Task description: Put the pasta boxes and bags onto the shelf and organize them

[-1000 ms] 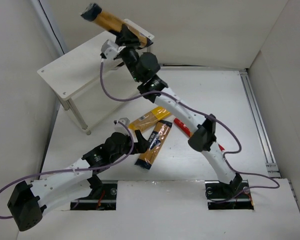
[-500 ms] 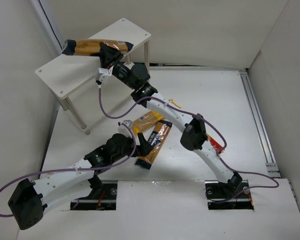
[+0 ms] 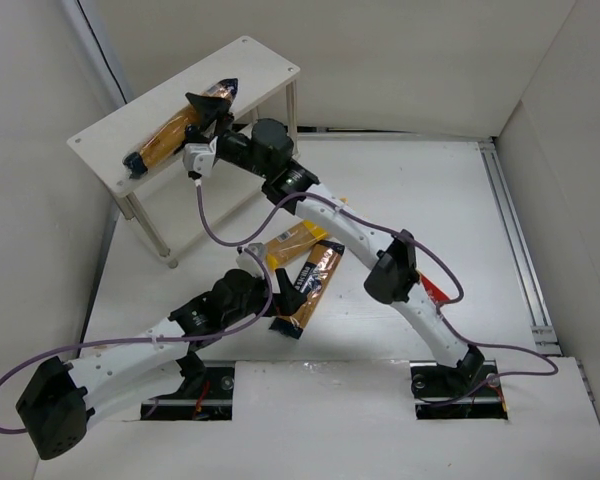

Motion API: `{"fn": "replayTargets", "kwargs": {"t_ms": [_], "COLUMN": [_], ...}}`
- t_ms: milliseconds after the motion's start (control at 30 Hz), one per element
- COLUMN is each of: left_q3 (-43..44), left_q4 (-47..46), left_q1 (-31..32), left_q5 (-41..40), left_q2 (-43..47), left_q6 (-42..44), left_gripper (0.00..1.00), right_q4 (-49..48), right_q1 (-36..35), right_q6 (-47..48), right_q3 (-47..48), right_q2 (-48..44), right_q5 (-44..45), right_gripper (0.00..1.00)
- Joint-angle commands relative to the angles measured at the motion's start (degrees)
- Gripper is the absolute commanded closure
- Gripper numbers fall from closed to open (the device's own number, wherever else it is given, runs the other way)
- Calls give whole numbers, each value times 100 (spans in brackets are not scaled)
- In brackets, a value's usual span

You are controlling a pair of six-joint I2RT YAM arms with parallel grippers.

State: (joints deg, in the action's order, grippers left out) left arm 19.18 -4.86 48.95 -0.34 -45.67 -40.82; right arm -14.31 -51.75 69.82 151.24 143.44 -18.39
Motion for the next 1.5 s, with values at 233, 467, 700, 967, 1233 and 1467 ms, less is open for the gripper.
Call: {"fn": "replayTargets", "kwargs": {"t_ms": [233,467,700,967,1233,1467], "left_q3": [506,903,903,904,903,1254], "left_q4": [72,504,574,566,565,758], "left_q1": [-26,-26,-26,-26,-26,-26], "left_q5": [-44,-396,-660,-898,-1030,-942], "left_q2": [-91,531,840,893,840,481], "left_q6": [232,232,127,-110,-111,407], "left_gripper": [0,0,0,0,0,0], "right_q4": [2053,2011,2019,2099,1879,1808], "right_q1": [-134,-213,-213,-213,-213,-213], "right_q6": [-1400,-1786,-2429,-2824,-3009,-3149], "right_q3": [229,767,529,670,398,-1278], "right_q2": [-800,-623,-949,-966,-1309,-2986], "right_q5": [328,959,1962,1910,2277,3691], "right_gripper": [15,15,15,15,15,0]}}
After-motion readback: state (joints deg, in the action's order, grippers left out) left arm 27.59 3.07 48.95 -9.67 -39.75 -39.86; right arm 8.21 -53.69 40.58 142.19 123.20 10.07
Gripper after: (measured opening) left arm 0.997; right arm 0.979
